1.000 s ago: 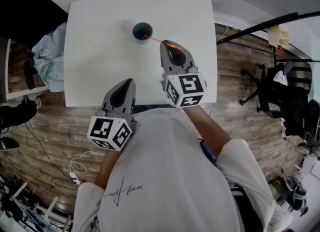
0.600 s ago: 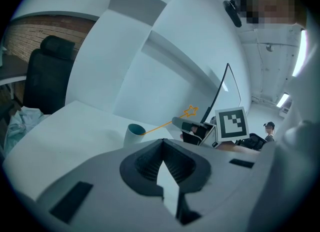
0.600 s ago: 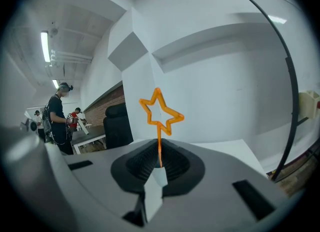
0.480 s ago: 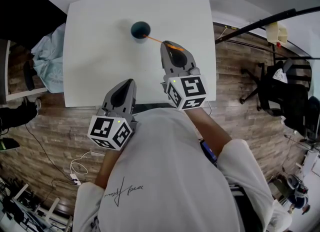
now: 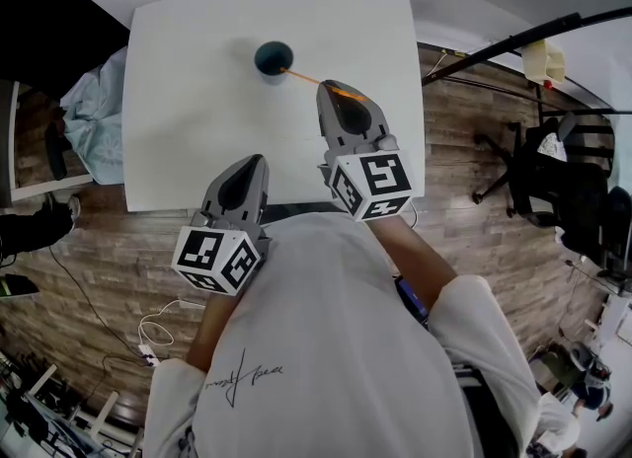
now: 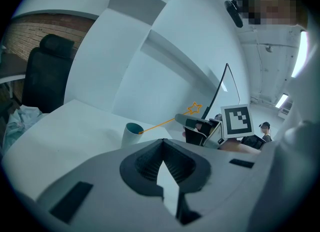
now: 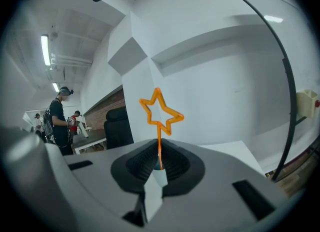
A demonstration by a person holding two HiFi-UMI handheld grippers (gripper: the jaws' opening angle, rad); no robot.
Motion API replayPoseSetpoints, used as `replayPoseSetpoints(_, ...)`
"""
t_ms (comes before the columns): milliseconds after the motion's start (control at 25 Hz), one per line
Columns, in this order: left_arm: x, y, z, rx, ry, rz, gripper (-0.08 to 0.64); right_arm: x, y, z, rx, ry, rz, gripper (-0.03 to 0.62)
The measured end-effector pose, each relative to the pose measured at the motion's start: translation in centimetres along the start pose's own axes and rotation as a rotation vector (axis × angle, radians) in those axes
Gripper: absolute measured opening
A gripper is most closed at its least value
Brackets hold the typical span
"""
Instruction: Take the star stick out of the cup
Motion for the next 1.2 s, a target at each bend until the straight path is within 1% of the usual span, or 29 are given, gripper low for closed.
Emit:
replayPoseSetpoints(320, 0.0, 0.1, -0.2, -0.002, 0.003, 0.003, 0.005, 0.2, -0.7, -0.3, -0.002, 0.015, -0.004, 0.026)
replayPoseSetpoints(720, -0.3, 0.7, -0.9, -0.022, 0.005, 0.015, 0.005, 0.8, -2.3, -1.2, -0.011, 0.039, -0.018, 0.026)
replayPoseSetpoints(1200, -0.7, 0.8, -1.3, -0.029, 0.003, 0.022, 0.005, -0.2, -3.5, -2.0, -0.017, 0.041, 0.010, 0.026)
Point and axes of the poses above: the fingertips, and each gripper's own axes: y forward along the fingers, z to its left, x out of its top, the point moved 3 cm from there along -y, backward along the fingers, and after that the axes turned 12 degrees about -x, right-handed, at the moved point
